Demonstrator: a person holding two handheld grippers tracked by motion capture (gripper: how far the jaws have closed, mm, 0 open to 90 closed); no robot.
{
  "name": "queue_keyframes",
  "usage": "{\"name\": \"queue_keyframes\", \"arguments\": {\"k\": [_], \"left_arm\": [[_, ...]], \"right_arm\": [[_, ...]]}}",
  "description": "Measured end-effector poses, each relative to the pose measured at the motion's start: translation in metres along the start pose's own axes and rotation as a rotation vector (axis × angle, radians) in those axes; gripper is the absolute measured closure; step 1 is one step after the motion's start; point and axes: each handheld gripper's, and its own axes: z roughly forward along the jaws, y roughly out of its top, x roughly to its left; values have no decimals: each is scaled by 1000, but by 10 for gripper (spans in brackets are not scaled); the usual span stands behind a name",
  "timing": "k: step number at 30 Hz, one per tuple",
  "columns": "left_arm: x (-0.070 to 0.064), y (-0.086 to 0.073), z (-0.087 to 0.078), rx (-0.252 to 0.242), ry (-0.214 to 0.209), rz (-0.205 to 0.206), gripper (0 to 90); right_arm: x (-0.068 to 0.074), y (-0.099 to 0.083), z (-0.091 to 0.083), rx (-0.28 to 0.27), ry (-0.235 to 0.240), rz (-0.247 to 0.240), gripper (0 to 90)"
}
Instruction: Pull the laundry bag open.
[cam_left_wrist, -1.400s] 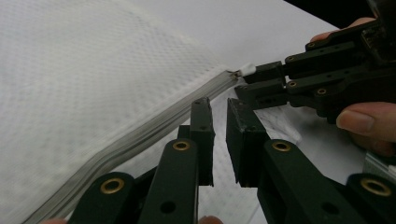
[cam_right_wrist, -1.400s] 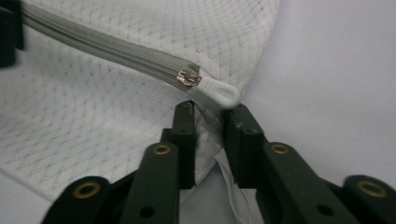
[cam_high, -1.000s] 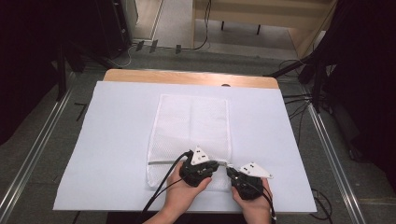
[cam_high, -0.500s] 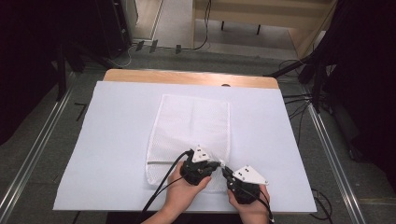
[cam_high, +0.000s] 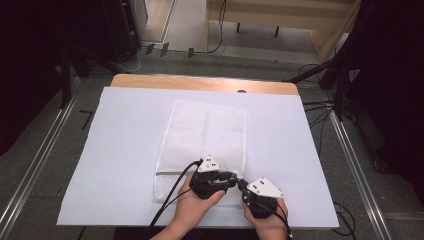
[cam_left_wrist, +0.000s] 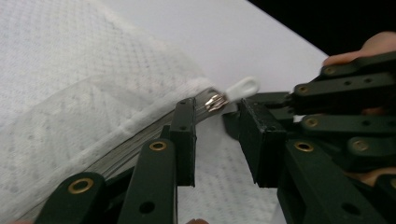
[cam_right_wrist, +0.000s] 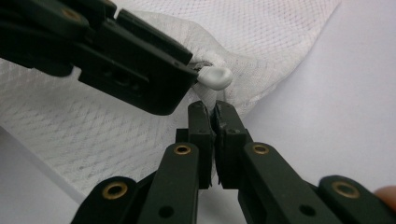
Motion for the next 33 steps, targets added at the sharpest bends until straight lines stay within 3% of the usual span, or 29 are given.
{"name": "queue_keyframes", "arguments": {"k": [7, 10, 12, 20, 25, 33], "left_arm": [[-2, 5, -3, -18, 14, -29, 693], [-4, 8, -3, -22, 20, -32, 660], [-10, 13, 0, -16, 69, -26, 635], [-18, 27, 13, 24, 183, -89, 436], [-16, 26, 15, 55, 190, -80, 429], [-10, 26, 2, 37, 118, -107, 509]], "right_arm": [[1, 0, 1, 5, 1, 0, 884], [1, 0, 2, 8, 3, -4, 884], [2, 0, 2, 7, 5, -3, 884], [5, 1, 3, 15, 26, -13, 884], [5, 1, 3, 16, 26, -15, 884], [4, 1, 3, 18, 14, -11, 884]]}}
